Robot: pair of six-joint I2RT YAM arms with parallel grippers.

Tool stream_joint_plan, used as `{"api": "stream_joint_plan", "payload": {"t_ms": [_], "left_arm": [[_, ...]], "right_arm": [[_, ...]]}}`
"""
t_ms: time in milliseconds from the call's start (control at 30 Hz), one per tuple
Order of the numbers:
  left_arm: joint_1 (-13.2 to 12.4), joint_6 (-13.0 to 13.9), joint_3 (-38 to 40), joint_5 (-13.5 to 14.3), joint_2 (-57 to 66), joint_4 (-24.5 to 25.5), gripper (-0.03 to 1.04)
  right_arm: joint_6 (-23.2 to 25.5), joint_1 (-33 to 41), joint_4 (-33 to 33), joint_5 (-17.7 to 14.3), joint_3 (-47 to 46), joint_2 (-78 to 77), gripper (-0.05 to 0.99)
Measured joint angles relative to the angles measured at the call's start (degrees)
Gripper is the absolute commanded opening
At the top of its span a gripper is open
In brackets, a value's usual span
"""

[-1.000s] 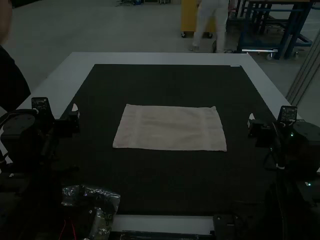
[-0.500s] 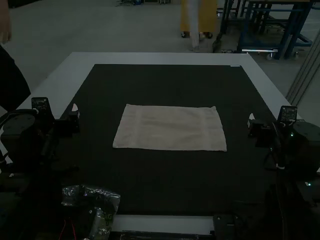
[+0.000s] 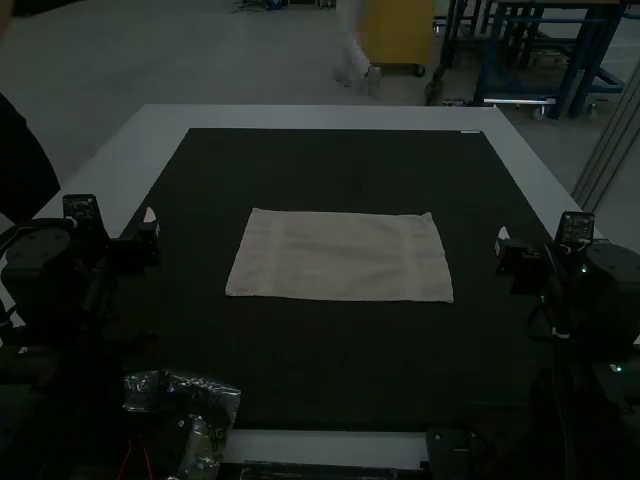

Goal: Fold the towel.

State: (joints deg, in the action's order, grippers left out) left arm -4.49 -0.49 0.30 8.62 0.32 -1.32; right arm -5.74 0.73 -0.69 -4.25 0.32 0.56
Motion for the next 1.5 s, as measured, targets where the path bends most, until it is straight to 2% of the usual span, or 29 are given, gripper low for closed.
{"api": "stream_joint_plan", "payload": {"t_ms": [133, 233, 367, 533, 633, 700, 767, 833, 967, 1200, 1367, 1500], "left_arm": [[0.00, 0.02, 0.02, -0.02, 0.00, -1.14, 0.97], [0.00, 0.57, 0.00, 0.00, 0.00, -3.85, 0.97], [0.00, 5.86, 0.02, 0.00, 0.00, -9.14, 0.96], [0.00, 12.44, 0.02, -0.44, 0.00, -13.38, 0.96], [0.00, 15.45, 0.02, -3.58, 0.00, -15.10, 0.96], [0.00, 15.87, 0.00, -5.66, 0.00, -17.79, 0.96], [0.00, 15.69, 0.02, -7.32, 0.00, -19.85, 0.96], [0.00, 15.19, 0.15, -8.52, 0.00, -19.87, 0.96], [0.00, 13.57, 4.28, -10.38, 2.14, -18.10, 0.96], [0.48, 5.84, 25.59, -13.38, 26.21, -16.41, 0.96], [0.48, 2.60, 35.36, -15.65, 45.99, -6.32, 0.96], [0.48, 1.81, 36.06, -17.46, 59.14, 0.09, 0.96]], "right_arm": [[0.24, 0.02, -0.26, 0.00, 0.00, 0.00, 0.91], [1.25, 0.13, -2.51, 0.00, 0.00, 0.00, 0.91], [-0.33, 0.28, -4.66, 0.02, 0.00, 0.00, 0.91], [-9.27, 0.28, -10.82, 0.02, 0.00, 0.02, 0.91], [-14.49, 0.28, -14.86, 0.48, 0.00, 0.00, 0.91], [-17.66, 0.28, -16.83, 0.98, 0.00, 0.00, 0.91], [-19.93, 0.28, -20.02, 1.62, 0.00, 0.00, 0.91], [-20.94, 0.28, -21.03, 2.16, 0.13, 0.00, 0.91], [-19.52, 0.26, -19.41, 2.58, 4.52, 2.47, 0.91], [-8.74, 0.26, -19.08, 2.34, 25.83, 25.22, 0.91], [0.72, 0.09, -13.03, 2.32, 34.25, 40.63, 0.90], [7.32, -1.46, -9.18, 2.71, 34.40, 51.43, 0.91]]}}
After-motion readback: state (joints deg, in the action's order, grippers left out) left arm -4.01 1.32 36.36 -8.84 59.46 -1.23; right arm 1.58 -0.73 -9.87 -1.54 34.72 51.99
